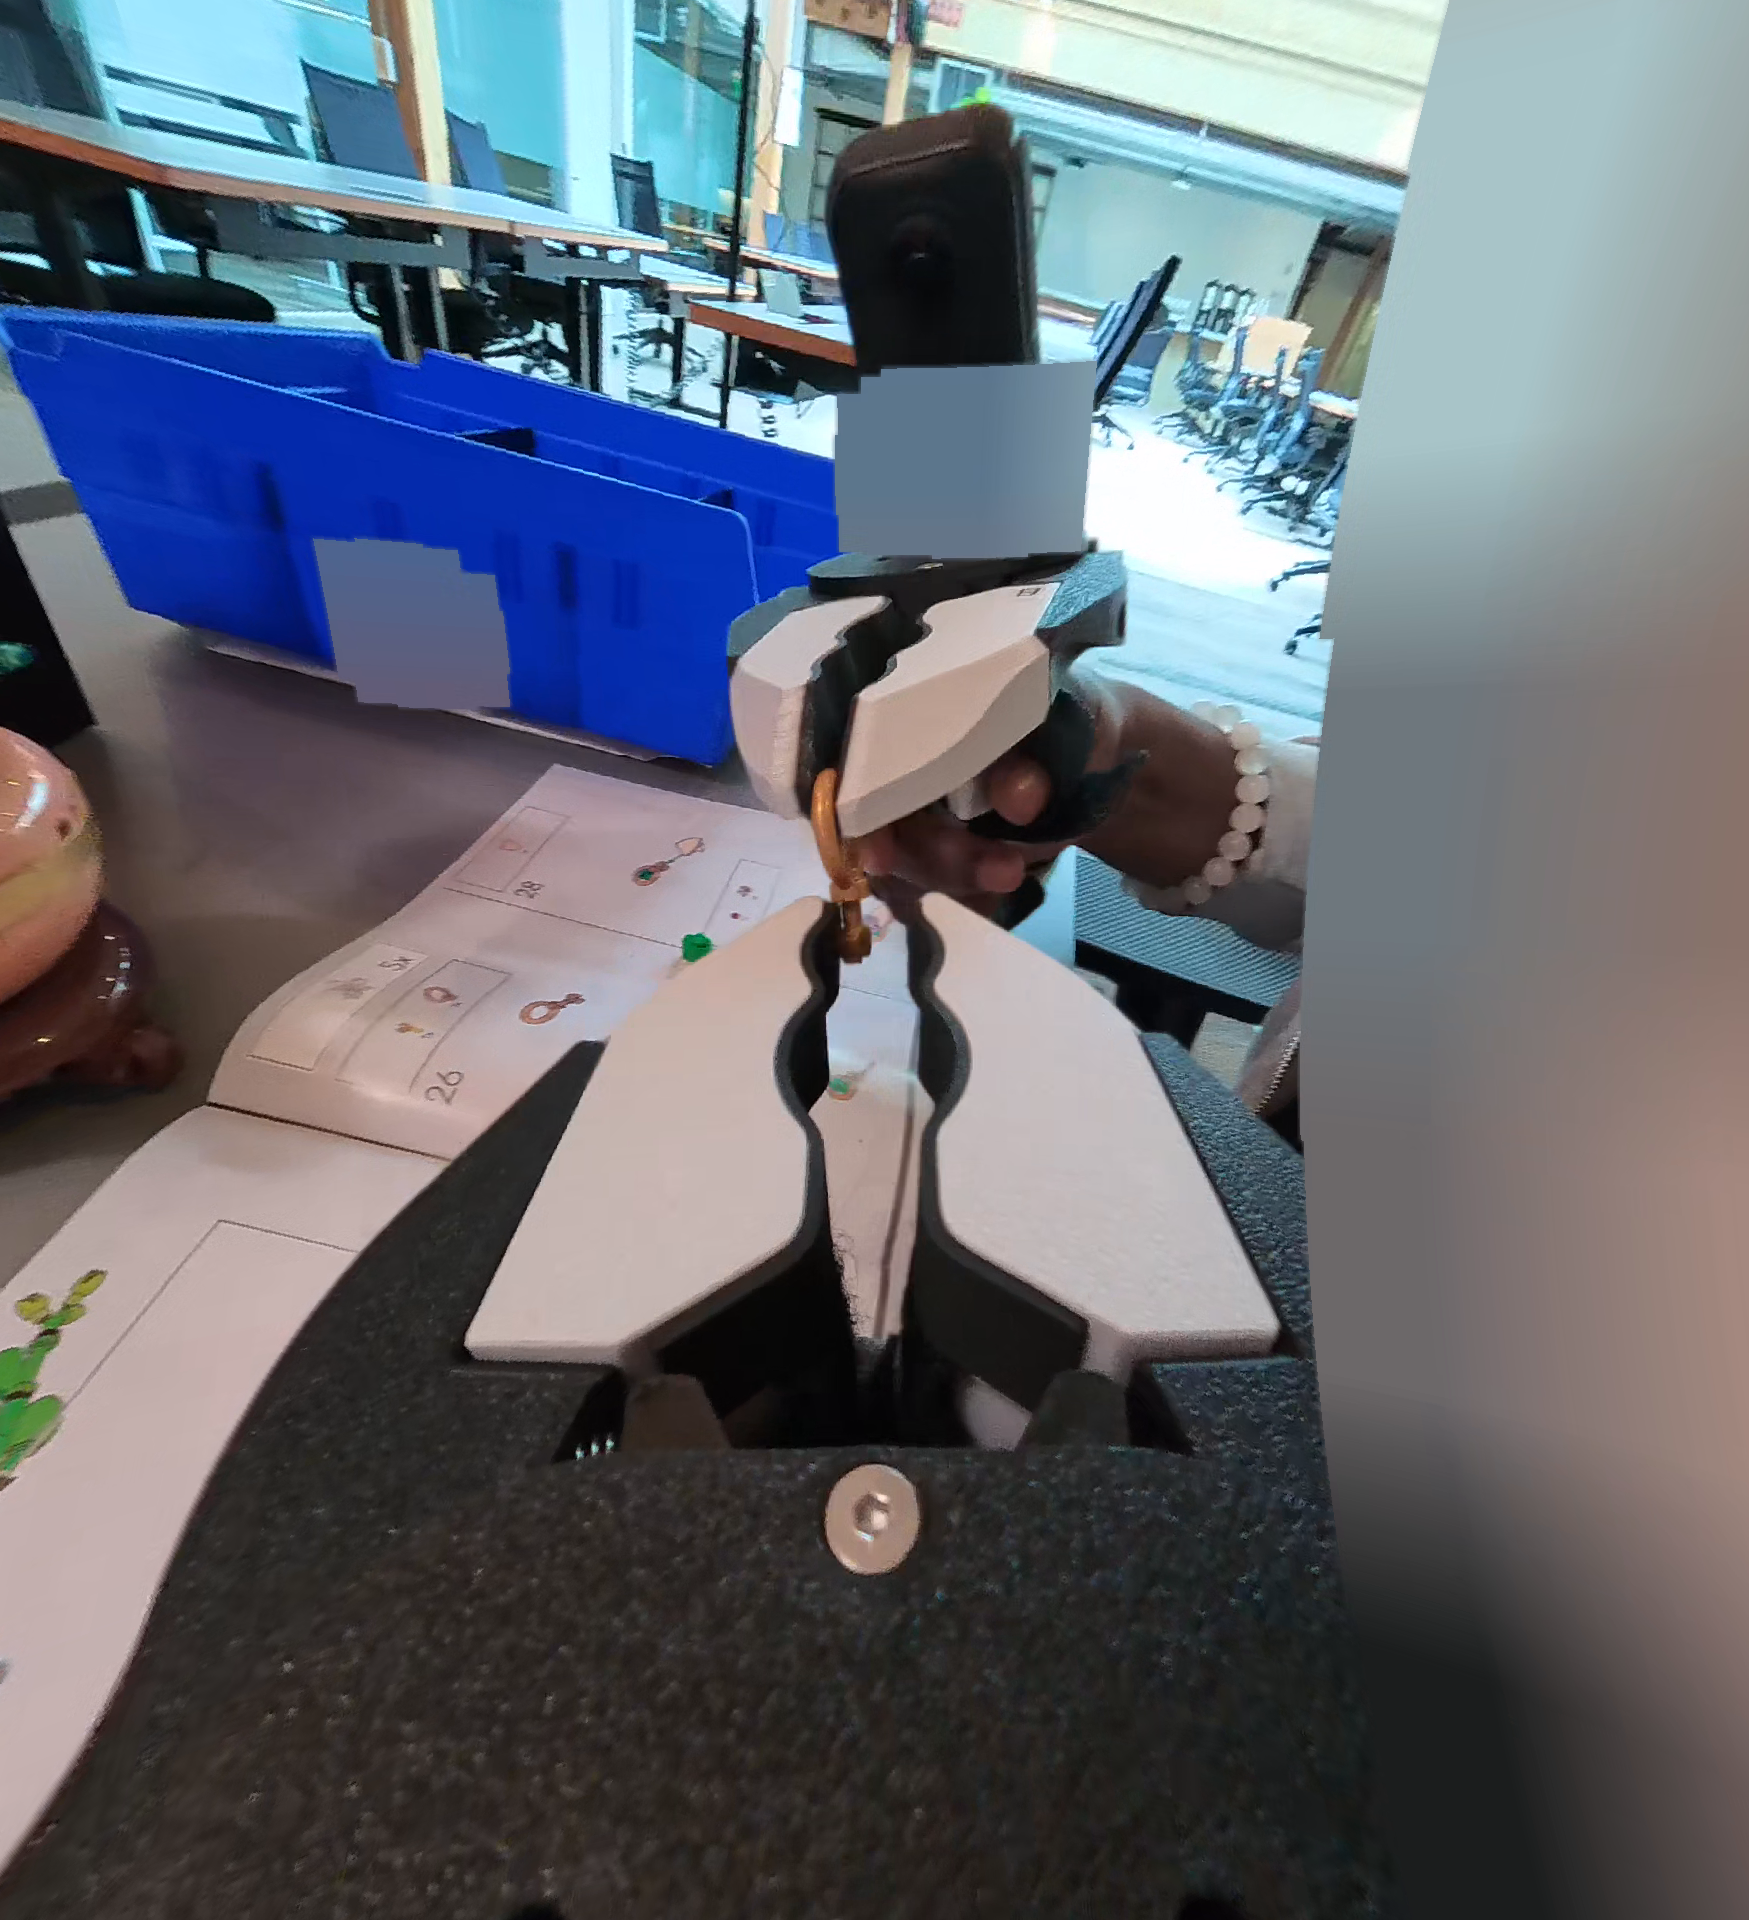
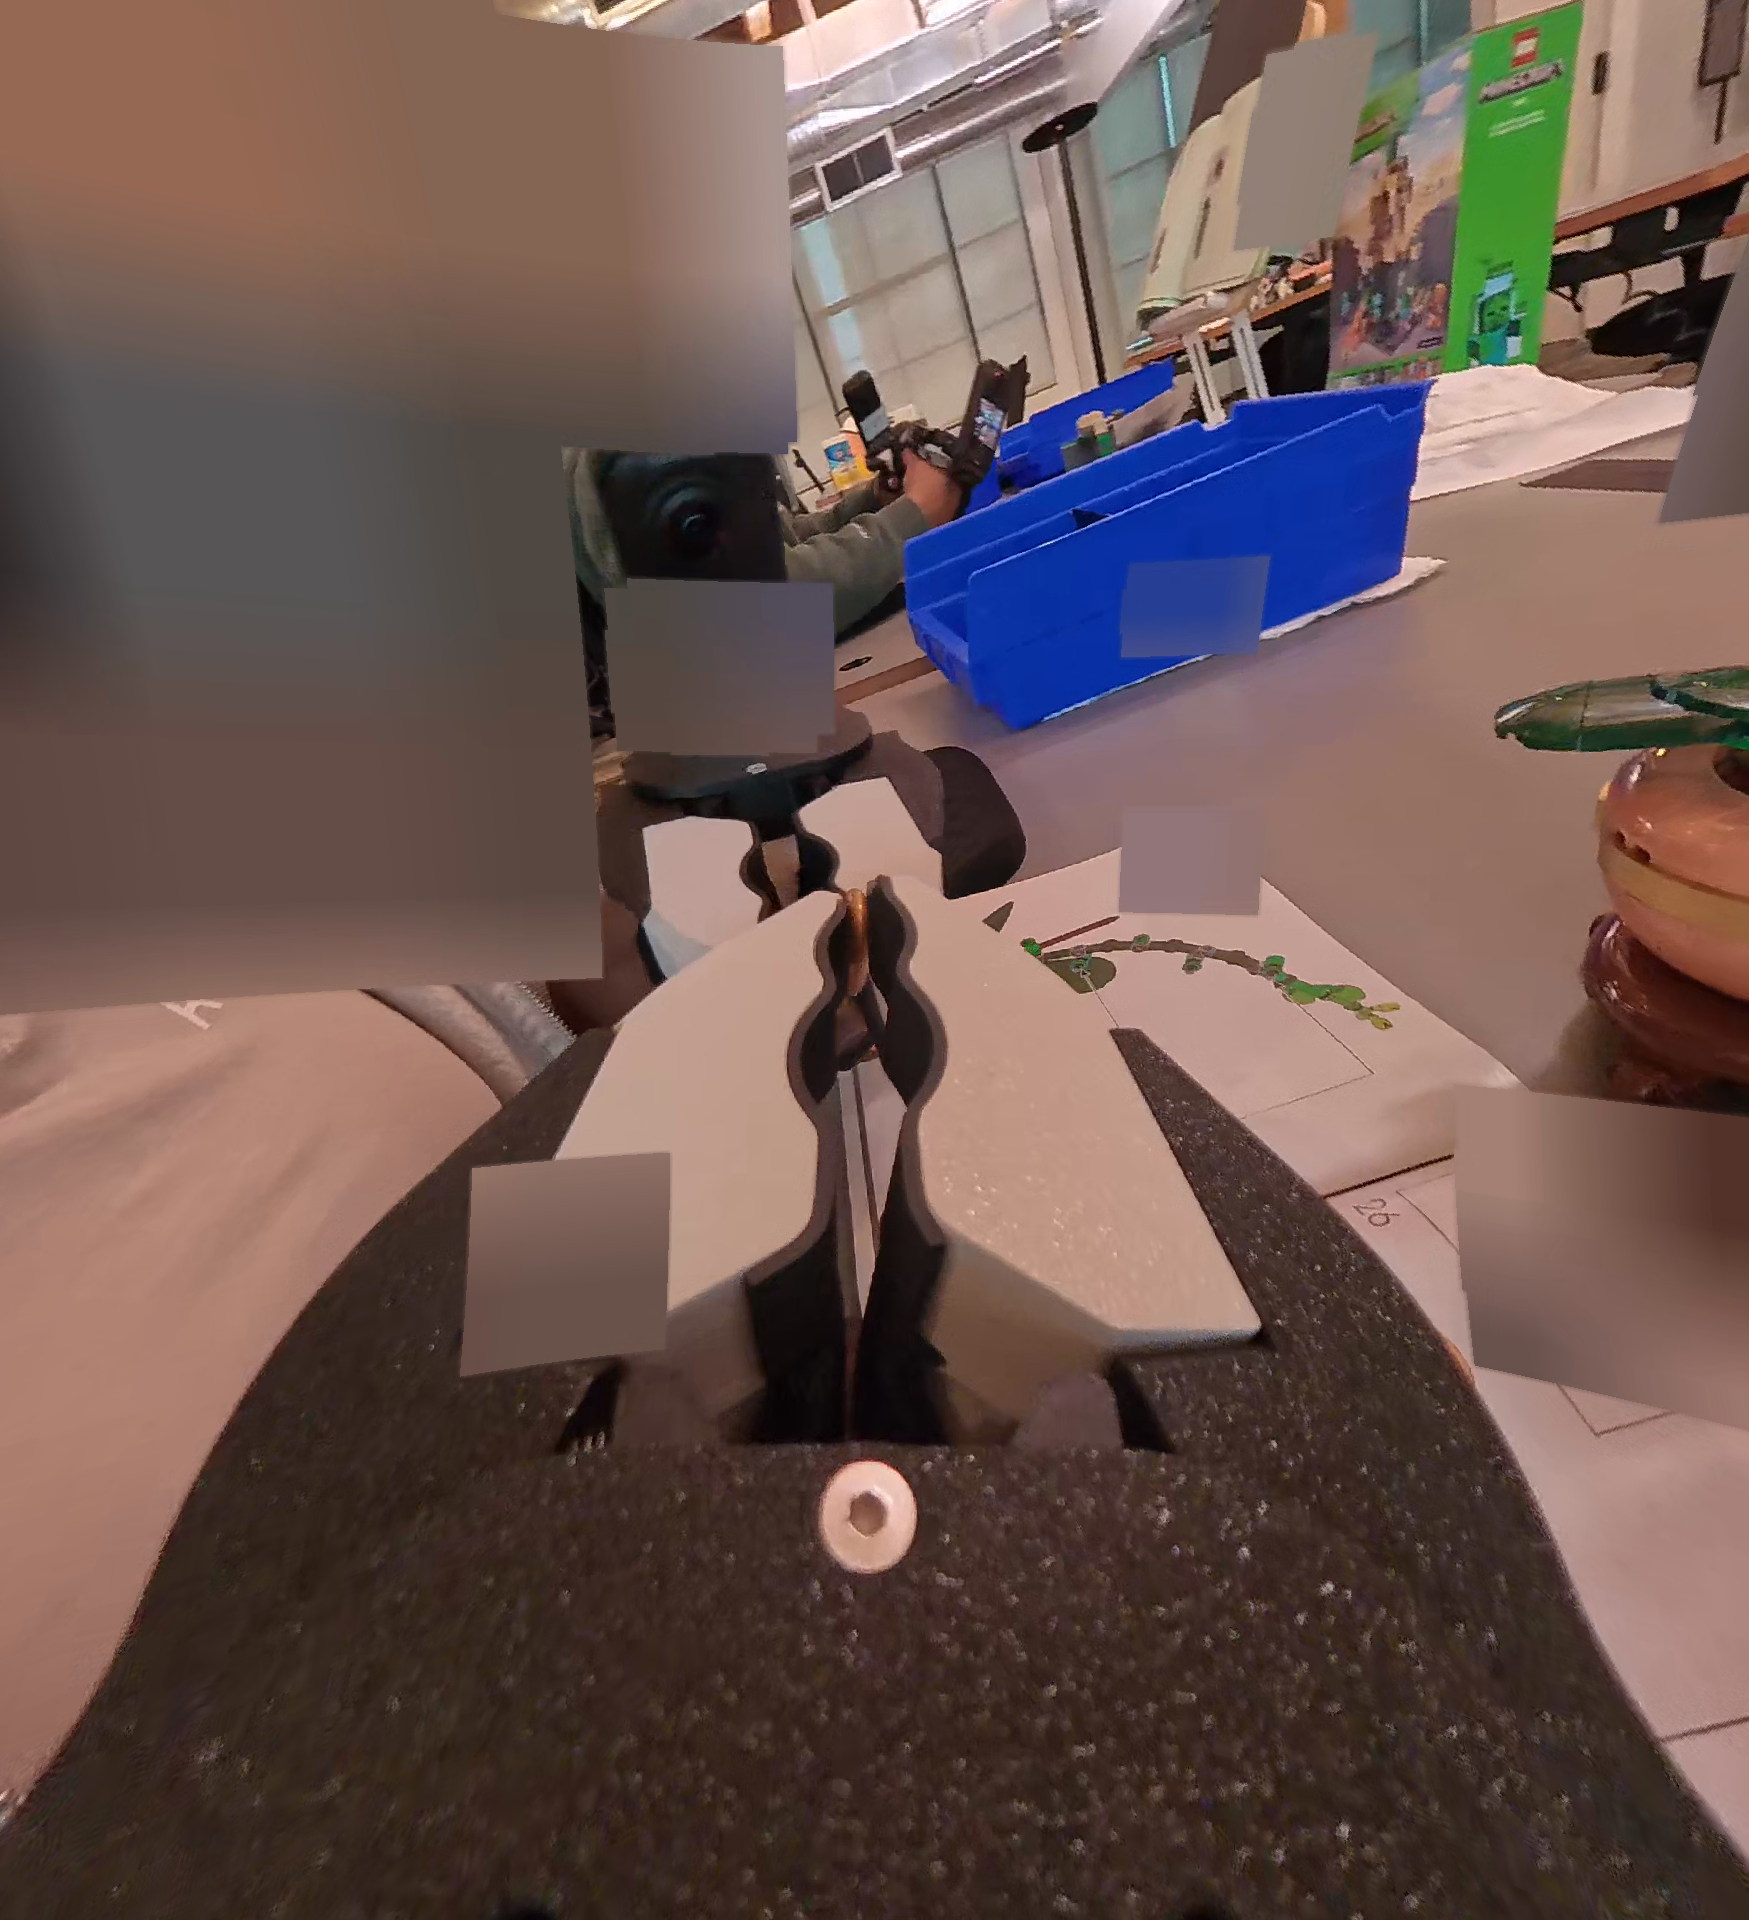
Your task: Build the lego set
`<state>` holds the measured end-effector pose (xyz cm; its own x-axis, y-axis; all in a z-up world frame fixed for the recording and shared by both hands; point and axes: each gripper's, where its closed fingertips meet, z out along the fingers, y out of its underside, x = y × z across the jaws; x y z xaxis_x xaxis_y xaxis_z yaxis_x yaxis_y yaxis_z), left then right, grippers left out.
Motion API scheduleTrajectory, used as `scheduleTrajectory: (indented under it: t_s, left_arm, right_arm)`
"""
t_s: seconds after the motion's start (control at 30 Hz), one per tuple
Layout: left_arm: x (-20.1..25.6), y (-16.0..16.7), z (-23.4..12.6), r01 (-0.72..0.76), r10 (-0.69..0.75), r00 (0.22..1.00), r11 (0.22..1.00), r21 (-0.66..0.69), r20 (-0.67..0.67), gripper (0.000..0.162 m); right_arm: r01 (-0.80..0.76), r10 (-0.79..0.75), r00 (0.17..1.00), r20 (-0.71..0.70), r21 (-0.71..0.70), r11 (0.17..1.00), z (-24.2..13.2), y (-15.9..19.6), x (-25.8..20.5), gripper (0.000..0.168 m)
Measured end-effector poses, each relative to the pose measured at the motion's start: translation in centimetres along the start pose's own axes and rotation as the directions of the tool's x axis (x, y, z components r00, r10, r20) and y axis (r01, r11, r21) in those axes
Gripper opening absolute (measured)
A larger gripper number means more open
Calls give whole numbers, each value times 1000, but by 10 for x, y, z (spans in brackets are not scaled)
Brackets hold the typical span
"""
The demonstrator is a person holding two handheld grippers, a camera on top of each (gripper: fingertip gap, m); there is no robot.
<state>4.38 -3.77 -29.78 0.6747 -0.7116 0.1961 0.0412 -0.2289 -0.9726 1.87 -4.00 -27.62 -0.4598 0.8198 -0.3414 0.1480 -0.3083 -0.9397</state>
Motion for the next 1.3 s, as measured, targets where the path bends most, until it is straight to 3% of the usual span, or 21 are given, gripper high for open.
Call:
scheduleTrajectory:
  t_s: [0.03,0.37,0.5,0.57,0.63,0.7,0.77,0.93,1.17,1.3]
  left_arm:
    - [1,0,0,16,-16,1000,1000,0,-18,13]
    - [2,1,0,60,-59,994,998,11,-88,6]
    - [-9,11,-5,-12,10,999,998,-58,-34,5]
    - [-25,24,-12,-100,109,993,982,-162,49,5]
    - [-37,34,-18,-156,183,979,955,-252,87,5]
    - [-42,41,-17,-162,193,978,944,-286,82,5]
    - [-43,46,-13,-134,159,985,947,-293,63,5]
    - [-44,47,-6,-120,138,990,945,-306,38,5]
    - [-40,52,-4,-120,132,991,938,-326,12,5]
    - [-42,50,-5,-104,117,993,942,-319,22,5]
  right_arm:
    - [2,-2,1000,10,-3,1000,0,0,-1,2]
    - [13,-11,998,57,-36,999,1,6,-5,3]
    - [48,-52,998,-40,-101,994,-18,7,7,22]
    - [86,-130,978,-163,-253,964,-41,18,22,22]
    - [80,-224,944,-242,-489,869,-67,44,34,22]
    - [44,-291,920,-264,-667,744,-89,70,38,21]
    - [-26,-318,892,-320,-739,673,-102,85,45,20]
    - [-163,-372,784,-496,-744,649,-113,91,73,21]
    - [-220,-252,780,-572,-628,747,-101,88,86,17]
    - [-249,-265,754,-601,-635,732,-103,90,92,15]
